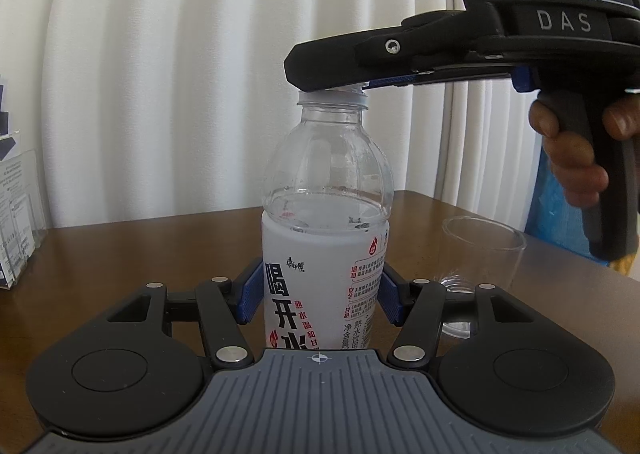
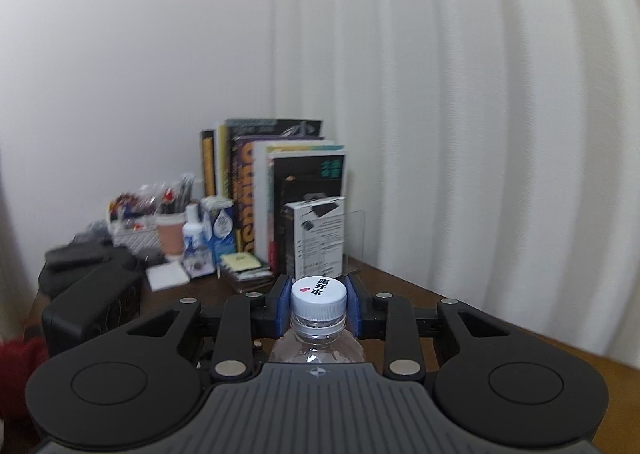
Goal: Unscrew bottle cap and pour
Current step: 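Regrasp the white cap with the right tool and twist it, then twist the cap further with the right tool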
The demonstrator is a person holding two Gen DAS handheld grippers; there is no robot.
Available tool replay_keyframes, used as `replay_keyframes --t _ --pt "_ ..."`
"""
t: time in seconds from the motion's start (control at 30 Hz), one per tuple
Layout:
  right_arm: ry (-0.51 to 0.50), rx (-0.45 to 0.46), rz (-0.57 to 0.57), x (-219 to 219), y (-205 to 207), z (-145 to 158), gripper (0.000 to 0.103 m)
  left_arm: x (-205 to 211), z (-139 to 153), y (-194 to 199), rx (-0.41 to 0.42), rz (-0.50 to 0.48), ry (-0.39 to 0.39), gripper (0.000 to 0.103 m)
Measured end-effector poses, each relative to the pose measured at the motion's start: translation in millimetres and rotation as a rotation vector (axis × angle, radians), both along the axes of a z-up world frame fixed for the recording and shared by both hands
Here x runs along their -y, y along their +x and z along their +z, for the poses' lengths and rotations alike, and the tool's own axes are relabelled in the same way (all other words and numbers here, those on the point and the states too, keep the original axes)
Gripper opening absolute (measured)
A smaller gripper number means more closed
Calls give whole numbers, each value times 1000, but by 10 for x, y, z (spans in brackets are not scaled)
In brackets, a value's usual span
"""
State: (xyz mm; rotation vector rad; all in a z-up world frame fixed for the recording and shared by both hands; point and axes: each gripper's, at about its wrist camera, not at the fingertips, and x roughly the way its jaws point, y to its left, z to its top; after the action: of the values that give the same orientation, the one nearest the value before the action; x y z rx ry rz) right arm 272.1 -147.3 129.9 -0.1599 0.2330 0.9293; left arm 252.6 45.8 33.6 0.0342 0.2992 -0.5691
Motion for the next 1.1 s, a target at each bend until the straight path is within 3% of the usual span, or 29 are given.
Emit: replay_keyframes --t 0.17,0.3,0.37,1.1 --pt "-44 -4 -11 -51 -12 62 32 8 2 8 -2 1 -3 58" --pt "-126 113 -41 -201 -186 26 32 0 10 -1 -1 0 1 58" --pt "-115 106 -31 -202 -190 22 32 -10 10 6 -3 -1 -1 58" --pt "-172 134 260 -4 132 134 32 -47 6 26 -15 -10 -17 58"
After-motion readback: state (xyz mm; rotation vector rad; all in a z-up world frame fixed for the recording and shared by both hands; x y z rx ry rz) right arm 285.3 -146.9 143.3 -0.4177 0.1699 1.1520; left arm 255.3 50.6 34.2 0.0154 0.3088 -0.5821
